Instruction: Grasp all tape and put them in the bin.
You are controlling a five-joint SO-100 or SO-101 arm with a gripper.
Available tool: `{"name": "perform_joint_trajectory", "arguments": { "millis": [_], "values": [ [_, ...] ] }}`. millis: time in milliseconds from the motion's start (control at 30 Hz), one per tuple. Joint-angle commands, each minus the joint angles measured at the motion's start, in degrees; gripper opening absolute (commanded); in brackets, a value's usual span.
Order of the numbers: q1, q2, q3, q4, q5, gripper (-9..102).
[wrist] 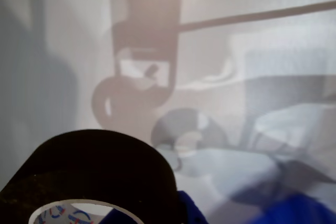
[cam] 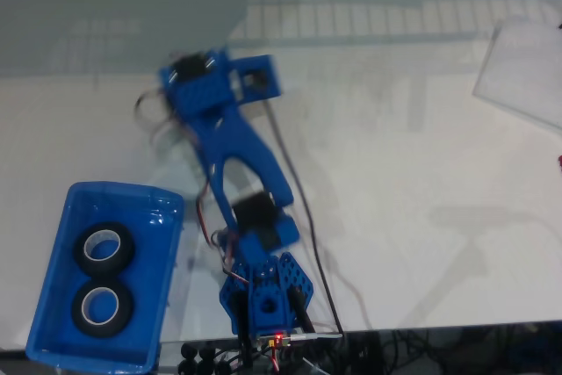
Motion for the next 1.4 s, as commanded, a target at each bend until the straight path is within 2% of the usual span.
{"name": "perform_joint_trajectory", "arguments": {
  "millis": [0, 267, 467, 700, 933, 1000, 1067, 1133, 1200, 1367],
  "values": [
    [-13.36, 11.43, 5.54, 0.79, -2.72, 0],
    [-39.73, 28.04, 15.47, 1.76, -4.57, 0],
    [-52.65, 33.05, 16.0, 4.22, -5.01, 0],
    [-58.89, 33.05, 19.86, 5.89, -7.65, 0],
    [-59.68, 32.61, 21.97, 5.1, -6.94, 1],
    [-59.77, 32.34, 21.97, 4.75, -6.94, 10],
    [-59.85, 32.26, 21.97, 4.66, -6.86, 23],
    [-59.85, 32.17, 21.97, 4.39, -6.77, 42],
    [-59.85, 32.17, 21.97, 3.87, -6.68, 52],
    [-59.59, 31.99, 21.97, 3.43, -6.86, 54]
  ]
}}
